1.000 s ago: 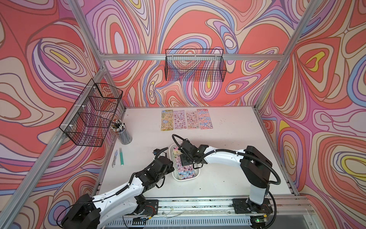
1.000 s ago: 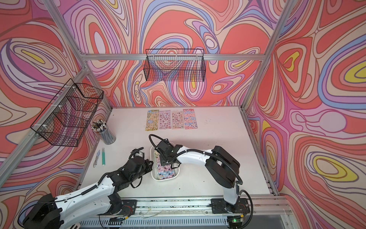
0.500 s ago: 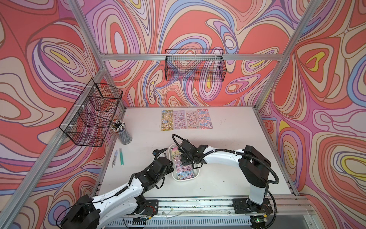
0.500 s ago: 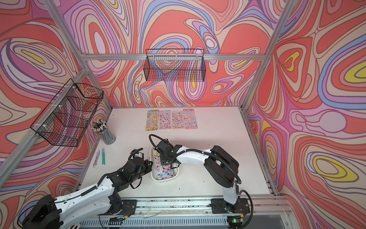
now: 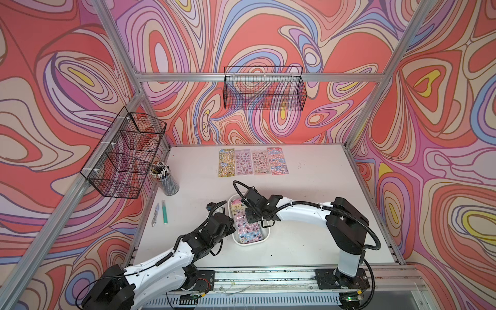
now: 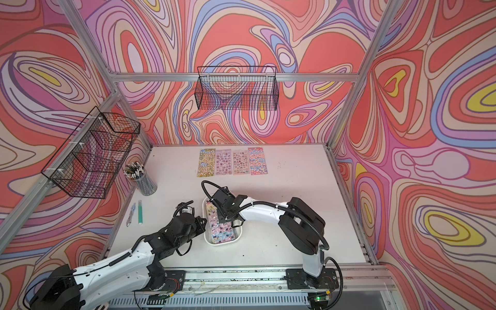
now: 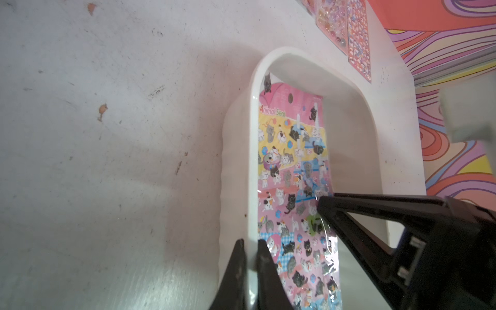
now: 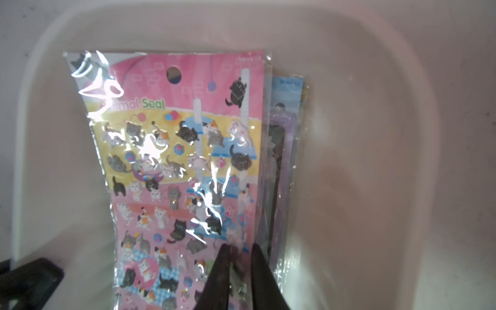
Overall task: Take the stickers out of the storage box
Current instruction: Pick up the sticker from the storage box.
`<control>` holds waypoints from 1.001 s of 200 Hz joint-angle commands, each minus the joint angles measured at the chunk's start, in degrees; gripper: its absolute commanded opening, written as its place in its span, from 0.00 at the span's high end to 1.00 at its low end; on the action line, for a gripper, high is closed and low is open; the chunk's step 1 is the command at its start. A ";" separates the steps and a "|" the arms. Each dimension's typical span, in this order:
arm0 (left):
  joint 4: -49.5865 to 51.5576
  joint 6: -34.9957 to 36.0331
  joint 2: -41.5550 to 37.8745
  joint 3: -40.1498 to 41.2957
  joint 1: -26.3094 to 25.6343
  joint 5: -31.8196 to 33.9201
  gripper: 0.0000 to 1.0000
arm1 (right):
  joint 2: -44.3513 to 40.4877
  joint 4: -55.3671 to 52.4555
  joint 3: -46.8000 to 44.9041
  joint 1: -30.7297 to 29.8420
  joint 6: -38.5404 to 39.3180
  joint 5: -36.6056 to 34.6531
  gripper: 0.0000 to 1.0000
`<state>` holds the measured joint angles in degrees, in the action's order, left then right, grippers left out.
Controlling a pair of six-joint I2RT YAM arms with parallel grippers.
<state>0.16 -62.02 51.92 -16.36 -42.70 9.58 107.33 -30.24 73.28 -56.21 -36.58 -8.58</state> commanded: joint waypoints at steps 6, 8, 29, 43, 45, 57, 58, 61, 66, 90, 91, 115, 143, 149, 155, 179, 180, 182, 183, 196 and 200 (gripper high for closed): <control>-2.22 -1.08 -0.20 0.21 -0.02 1.14 0.89 | -2.31 -2.05 1.52 -0.04 0.22 -1.44 0.89; -2.19 -1.06 -0.19 0.19 -0.02 1.14 0.89 | -2.50 -2.07 1.52 -0.04 0.20 -1.42 0.89; -2.29 -0.98 0.23 0.11 0.05 0.96 0.89 | -2.88 -2.45 1.76 -0.08 0.35 -1.62 0.89; -2.27 -0.99 0.28 0.01 -0.02 0.89 0.89 | -3.24 -2.75 2.11 -0.12 0.48 -1.80 0.90; -2.23 -0.93 0.28 0.01 -0.02 0.90 0.89 | -3.26 -2.79 2.13 -0.09 0.53 -1.86 0.90; -2.27 -0.90 0.32 0.01 -0.02 0.98 0.89 | -3.59 -3.20 2.46 -0.05 0.65 -1.97 0.90; -2.27 -0.90 0.30 0.01 -0.02 0.97 0.89 | -3.56 -3.27 2.47 -0.05 0.64 -1.97 0.90; -2.27 -0.91 0.29 0.01 -0.02 0.99 0.89 | -3.61 -3.39 2.55 -0.04 0.59 -2.04 0.90; -2.19 -0.83 0.30 -0.01 -0.02 0.97 0.89 | -3.79 -3.53 2.74 -0.06 0.78 -2.08 0.90; -2.10 -0.77 0.37 -0.03 -0.02 0.93 0.89 | -4.64 -4.50 3.51 -0.06 0.98 -2.31 0.90; -2.10 -0.71 0.33 -0.05 0.03 0.90 0.89 | -4.66 -4.53 3.53 -0.05 0.98 -2.27 0.90; -2.00 -0.51 0.37 -0.06 -0.02 0.96 0.89 | -5.46 -5.54 4.55 -0.04 1.33 -2.58 0.93; -1.58 -0.23 0.29 -0.25 -0.01 0.98 0.89 | -6.08 -6.31 5.26 -0.05 1.50 -2.67 0.94; -1.57 -0.22 0.29 -0.33 0.02 0.96 0.89 | -6.08 -6.26 5.38 -0.05 1.42 -2.67 0.94; -1.57 -0.16 0.36 -0.34 -0.02 0.96 0.89 | -6.87 -6.30 5.38 -0.05 1.48 -2.67 0.95; -1.32 0.05 0.46 -0.68 -0.02 0.96 0.89 | -8.23 -6.67 5.89 -0.09 1.56 -2.67 0.97; -1.27 0.05 0.46 -0.68 -0.02 0.96 0.89 | -8.25 -6.67 5.95 -0.07 1.58 -2.67 0.96; -1.23 0.06 0.46 -0.69 -0.02 0.94 0.89 | -8.27 -6.74 5.97 -0.05 1.55 -2.63 0.97; -1.22 0.06 0.46 -0.69 -0.02 0.91 0.89 | -8.32 -6.75 5.98 -0.05 1.53 -2.61 0.97; -1.10 0.15 0.42 -0.76 -0.01 0.96 0.89 | -8.75 -6.86 6.31 -0.04 1.72 -2.54 0.97; -1.07 0.21 0.38 -0.83 -0.02 0.96 0.89 | -8.87 -6.95 6.35 -0.03 1.71 -2.50 0.97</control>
<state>0.08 -61.91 52.23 -16.36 -42.70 9.72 100.68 -35.68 78.02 -56.23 -35.16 -9.82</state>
